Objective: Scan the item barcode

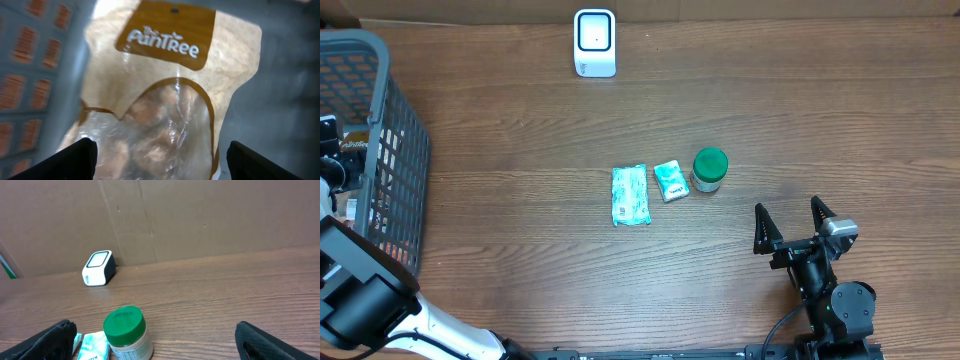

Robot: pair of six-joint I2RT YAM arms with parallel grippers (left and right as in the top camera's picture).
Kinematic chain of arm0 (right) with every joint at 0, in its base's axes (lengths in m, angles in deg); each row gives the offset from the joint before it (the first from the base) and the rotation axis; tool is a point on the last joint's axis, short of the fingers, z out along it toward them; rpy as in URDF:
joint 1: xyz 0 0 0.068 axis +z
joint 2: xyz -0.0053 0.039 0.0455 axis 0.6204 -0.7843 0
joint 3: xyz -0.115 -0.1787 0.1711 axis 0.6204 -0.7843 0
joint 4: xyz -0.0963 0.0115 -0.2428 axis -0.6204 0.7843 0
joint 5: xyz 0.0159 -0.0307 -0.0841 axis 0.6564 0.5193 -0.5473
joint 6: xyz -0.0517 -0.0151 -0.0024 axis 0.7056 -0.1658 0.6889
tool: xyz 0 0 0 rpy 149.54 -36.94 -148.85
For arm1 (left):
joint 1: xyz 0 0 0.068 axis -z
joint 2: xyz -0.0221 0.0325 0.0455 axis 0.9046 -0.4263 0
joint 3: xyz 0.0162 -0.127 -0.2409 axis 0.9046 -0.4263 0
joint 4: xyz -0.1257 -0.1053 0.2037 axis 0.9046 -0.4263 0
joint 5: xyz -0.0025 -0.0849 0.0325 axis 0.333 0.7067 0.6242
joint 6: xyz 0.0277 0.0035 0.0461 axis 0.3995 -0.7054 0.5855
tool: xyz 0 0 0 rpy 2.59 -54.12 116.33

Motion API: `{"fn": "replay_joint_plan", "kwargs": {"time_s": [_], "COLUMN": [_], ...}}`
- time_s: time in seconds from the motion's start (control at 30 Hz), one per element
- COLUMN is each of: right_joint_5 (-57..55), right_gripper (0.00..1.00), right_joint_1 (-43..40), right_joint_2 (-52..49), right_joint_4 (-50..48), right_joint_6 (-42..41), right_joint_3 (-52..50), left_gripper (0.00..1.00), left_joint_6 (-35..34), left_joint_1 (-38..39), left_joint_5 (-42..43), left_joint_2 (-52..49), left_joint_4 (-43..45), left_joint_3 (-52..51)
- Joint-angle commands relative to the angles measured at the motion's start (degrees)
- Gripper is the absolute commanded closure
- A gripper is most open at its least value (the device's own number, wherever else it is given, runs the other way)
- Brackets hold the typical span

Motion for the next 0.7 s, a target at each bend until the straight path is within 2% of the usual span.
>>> {"fn": "replay_joint_plan", "kwargs": {"time_s": [0.0,0.3,0.4,0.47,0.67], "right_joint_5": [-0.3,-0.3,-0.3,-0.3,-0.3], "right_gripper": [0.0,0.0,0.0,0.0,0.0], "right_joint_1": [-0.2,-0.2,-0.2,-0.2,-0.2], "right_joint_2": [0.6,0.6,0.6,0.6,0.6], "right_joint_4": [-0.4,-0.4,-0.4,-0.4,-0.4], "right_joint_6": [0.0,0.0,0.0,0.0,0.0], "right_joint_3": [-0.6,-0.6,-0.6,-0.6,-0.6], "left_gripper": [0.15,0.15,0.19,0.36,0.71], "left_joint_6": [1.5,1.8,1.7,1.7,1.6], "left_joint_1": [0.2,0.2,0.2,0.2,0.2], "left_joint_5": [1.8,1.7,1.8,1.9,1.9], "left_joint_2": [-3.5,-5.9,-7.6,-8.4,-8.4], "left_joint_4": [-0.1,0.2,-0.3,-0.5,-0.3], "left_joint_3": [-0.4,-0.4,-0.4,-0.4,-0.4]}}
